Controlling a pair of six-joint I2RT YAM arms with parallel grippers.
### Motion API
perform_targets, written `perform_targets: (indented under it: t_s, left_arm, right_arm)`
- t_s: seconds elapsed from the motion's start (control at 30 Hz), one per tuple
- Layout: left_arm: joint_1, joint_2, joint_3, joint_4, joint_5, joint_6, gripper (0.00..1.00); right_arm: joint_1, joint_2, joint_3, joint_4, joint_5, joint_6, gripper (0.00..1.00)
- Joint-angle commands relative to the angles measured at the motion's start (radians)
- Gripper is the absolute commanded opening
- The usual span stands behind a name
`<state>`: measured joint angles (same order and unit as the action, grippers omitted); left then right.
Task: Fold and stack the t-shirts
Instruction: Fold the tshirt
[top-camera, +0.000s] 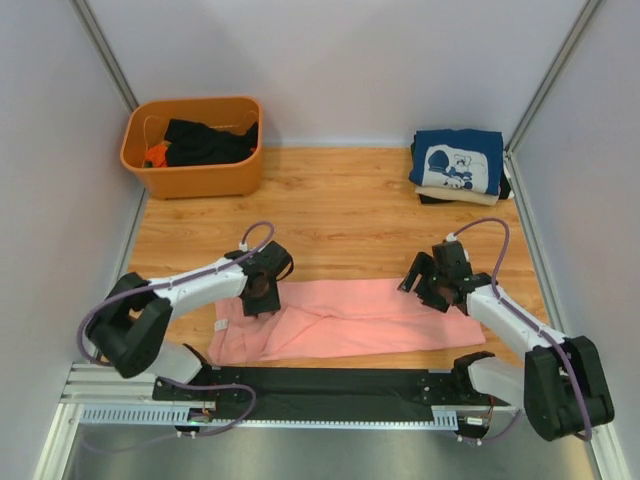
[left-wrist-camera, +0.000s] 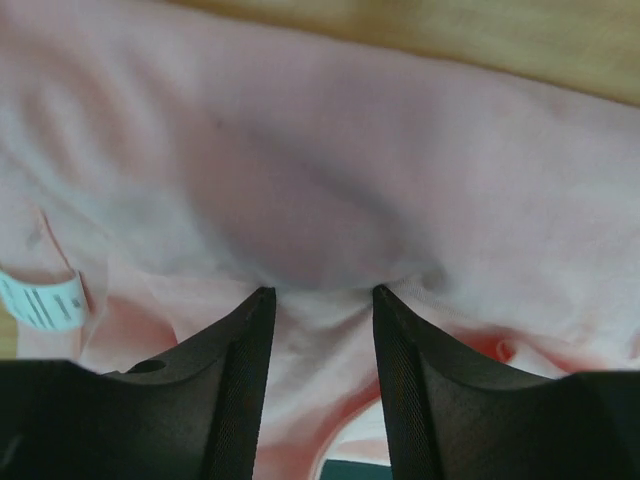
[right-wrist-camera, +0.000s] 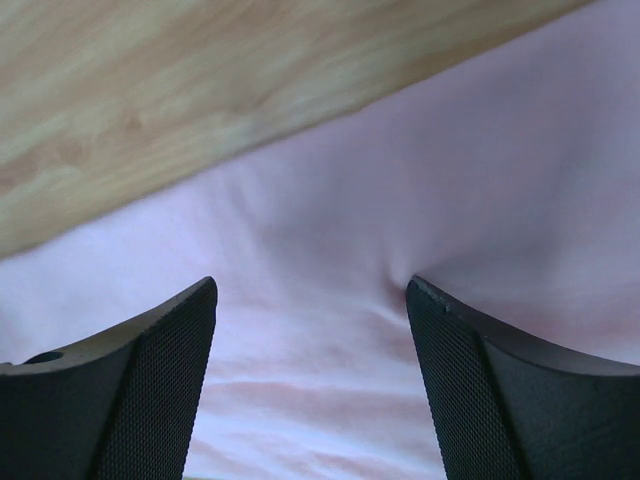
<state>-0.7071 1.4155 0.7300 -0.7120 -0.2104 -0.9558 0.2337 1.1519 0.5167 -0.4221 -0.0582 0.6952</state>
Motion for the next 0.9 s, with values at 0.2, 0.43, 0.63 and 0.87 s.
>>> perform_targets:
  t_s: [0.2,0.43,0.63,0.87]
  left_arm:
    - [0.064,0.394,0.339,0.083,-0.029,0.121,0.51]
    - [0.124,0.853,1.190,-0.070,-0.027,0.313,0.51]
    - [0.133,1.179,2.028,-0.172,0.256,0.546,0.65]
    - [0.149,0.501,1.458,0.050,0.169,0.670,0.82]
  right_arm:
    - [0.564,-0.288,-0.231,-0.029,0.167,0.466,0.77]
    - [1.142,-0.272,-0.129,0.064,0.342,0.570,0.75]
    - [1.317,0.041,0.323,-0.104,0.501,0.281,0.79]
    - [1.172,0.023,0.485,-0.133,0.552,0.029,0.82]
